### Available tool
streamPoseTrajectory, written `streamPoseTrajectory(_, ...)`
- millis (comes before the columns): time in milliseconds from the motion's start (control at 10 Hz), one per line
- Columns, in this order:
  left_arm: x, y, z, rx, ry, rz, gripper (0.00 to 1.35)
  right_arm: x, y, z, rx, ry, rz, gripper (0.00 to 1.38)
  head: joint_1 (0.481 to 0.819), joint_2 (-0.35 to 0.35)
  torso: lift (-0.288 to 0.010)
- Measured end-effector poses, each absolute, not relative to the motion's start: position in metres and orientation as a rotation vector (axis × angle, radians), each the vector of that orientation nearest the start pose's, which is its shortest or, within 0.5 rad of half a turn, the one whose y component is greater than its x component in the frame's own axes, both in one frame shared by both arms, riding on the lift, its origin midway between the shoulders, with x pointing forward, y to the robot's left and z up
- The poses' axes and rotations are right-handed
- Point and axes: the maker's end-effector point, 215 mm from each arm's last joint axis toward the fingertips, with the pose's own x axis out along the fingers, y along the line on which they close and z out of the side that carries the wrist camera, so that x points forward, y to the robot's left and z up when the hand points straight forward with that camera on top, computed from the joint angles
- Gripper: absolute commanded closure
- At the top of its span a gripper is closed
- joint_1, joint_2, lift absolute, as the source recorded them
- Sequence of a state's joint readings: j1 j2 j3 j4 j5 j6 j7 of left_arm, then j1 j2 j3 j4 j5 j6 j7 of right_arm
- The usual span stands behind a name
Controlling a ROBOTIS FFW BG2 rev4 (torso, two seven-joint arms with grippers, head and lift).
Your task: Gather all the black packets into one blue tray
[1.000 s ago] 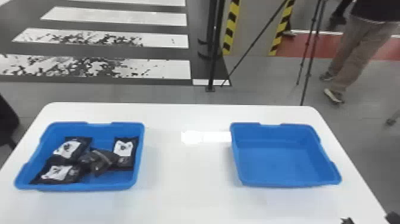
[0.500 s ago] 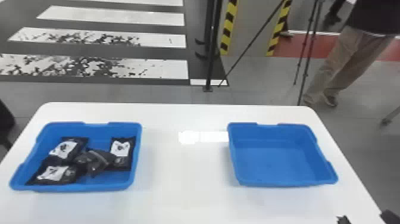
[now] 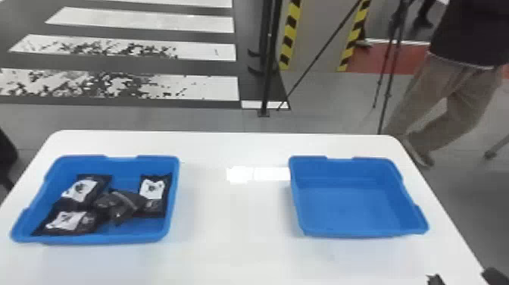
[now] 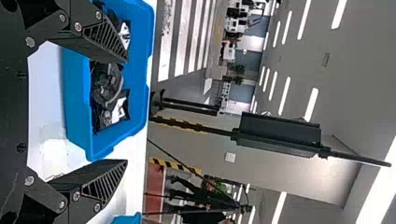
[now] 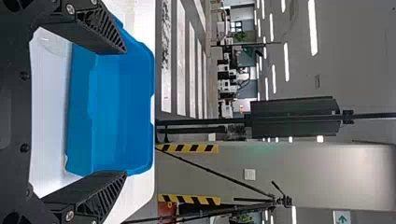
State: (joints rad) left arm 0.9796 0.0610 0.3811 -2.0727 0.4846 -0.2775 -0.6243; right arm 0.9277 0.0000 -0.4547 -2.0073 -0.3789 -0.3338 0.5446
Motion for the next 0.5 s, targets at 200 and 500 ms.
streamPoseTrajectory(200, 0.2635, 0.3199, -0.3563, -0.150, 0.072, -0.260, 0.28, 0.2640, -0.3697, -0.3663, 0.024, 0.072, 0.102, 0.11, 0.695, -0.116, -0.110)
streamPoseTrajectory(500, 0.2635, 0.3191, -0.3577, -0.154, 0.076, -0.262, 0.28, 0.2642, -0.3700, -0.3668, 0.025, 0.072, 0.101, 0.10, 0.695, -0.118, -0.110)
